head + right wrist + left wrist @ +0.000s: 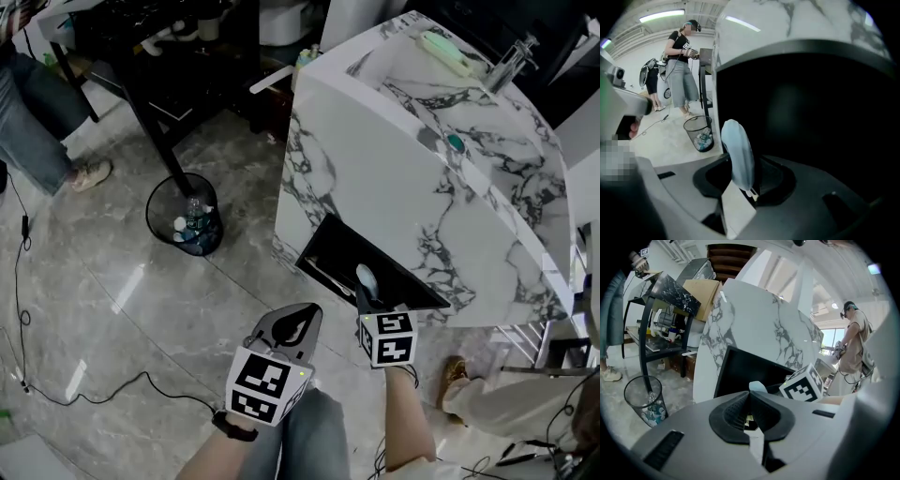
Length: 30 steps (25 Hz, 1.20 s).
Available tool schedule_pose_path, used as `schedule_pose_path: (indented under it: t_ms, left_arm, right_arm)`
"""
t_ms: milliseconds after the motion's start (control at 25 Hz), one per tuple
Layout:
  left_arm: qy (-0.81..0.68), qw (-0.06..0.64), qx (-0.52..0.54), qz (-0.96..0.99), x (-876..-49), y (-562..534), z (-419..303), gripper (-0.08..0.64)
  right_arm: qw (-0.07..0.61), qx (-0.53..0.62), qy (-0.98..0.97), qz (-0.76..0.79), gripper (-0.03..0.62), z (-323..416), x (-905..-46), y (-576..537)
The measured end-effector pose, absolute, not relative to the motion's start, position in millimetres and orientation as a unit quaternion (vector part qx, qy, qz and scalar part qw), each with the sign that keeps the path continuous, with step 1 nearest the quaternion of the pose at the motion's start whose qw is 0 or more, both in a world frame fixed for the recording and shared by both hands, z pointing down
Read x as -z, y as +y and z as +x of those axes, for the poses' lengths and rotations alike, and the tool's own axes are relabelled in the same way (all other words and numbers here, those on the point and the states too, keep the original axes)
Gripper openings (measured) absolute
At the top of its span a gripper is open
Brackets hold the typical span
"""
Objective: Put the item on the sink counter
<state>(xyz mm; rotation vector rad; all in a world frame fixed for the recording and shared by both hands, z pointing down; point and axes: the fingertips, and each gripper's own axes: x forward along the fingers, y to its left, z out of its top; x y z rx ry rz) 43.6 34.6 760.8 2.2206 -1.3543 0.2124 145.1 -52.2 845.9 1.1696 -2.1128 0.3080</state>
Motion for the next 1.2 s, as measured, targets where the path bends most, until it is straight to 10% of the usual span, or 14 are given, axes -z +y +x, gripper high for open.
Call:
schedule_pose_path:
  t_ms: [1200]
  left_arm:
    - [-0.512, 0.272, -0.079, 0.811, -749.1, 30.8, 22.6, 0.014]
  right_arm:
    - [0.302, -0.186, -0.769, 0.533, 0.201, 141.7, -888.0, -93.8]
